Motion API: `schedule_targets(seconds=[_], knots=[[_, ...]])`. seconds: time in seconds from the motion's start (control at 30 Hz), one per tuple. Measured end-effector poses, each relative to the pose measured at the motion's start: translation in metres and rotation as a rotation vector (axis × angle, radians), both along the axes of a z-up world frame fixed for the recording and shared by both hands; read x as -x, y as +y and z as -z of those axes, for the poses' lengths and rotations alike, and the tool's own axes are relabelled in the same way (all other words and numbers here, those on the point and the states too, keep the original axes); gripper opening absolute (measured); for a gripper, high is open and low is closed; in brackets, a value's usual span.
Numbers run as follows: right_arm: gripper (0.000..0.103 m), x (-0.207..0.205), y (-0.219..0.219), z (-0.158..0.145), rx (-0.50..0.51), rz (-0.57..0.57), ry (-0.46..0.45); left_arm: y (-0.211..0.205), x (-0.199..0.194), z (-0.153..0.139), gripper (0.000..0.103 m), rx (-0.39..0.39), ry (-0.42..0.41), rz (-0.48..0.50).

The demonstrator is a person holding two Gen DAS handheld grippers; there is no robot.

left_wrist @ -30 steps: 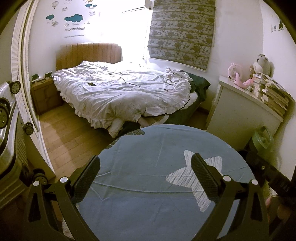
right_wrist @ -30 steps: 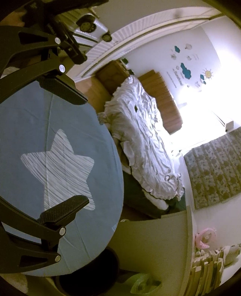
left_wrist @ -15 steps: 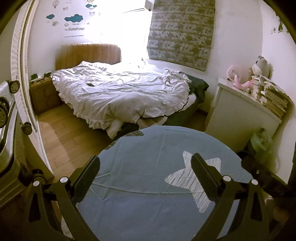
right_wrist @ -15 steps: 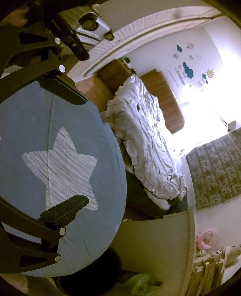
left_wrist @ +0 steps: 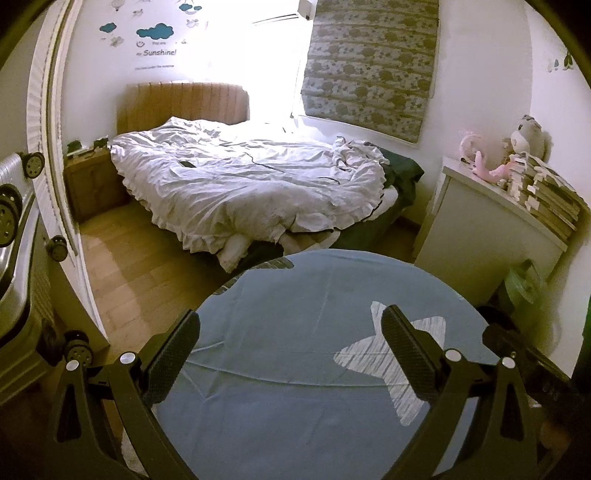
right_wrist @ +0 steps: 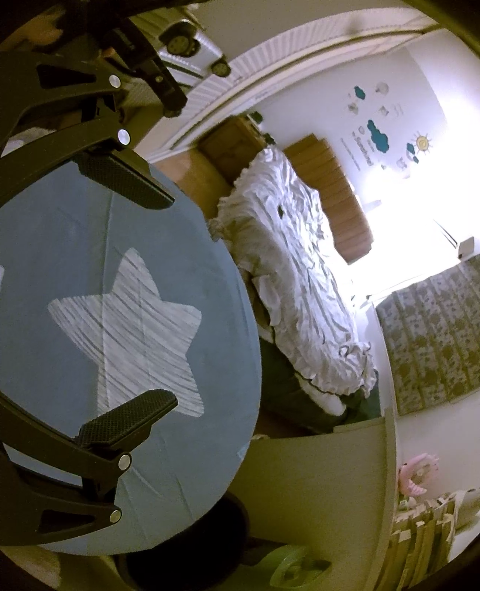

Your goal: Collect trash

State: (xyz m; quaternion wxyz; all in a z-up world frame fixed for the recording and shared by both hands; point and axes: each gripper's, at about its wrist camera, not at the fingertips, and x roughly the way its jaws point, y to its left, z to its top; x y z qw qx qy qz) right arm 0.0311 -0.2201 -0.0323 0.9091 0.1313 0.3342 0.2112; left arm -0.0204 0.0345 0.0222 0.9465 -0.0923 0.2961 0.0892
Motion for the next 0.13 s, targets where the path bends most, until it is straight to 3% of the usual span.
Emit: schedule_targets(seconds=[0.13], knots=[[0.096, -0.0005, -0.0002, -0.0003, 0.001, 0.000, 0.000, -0.0011, 0.0004, 0.0000, 0.098, 0.003, 0.002, -0.002]])
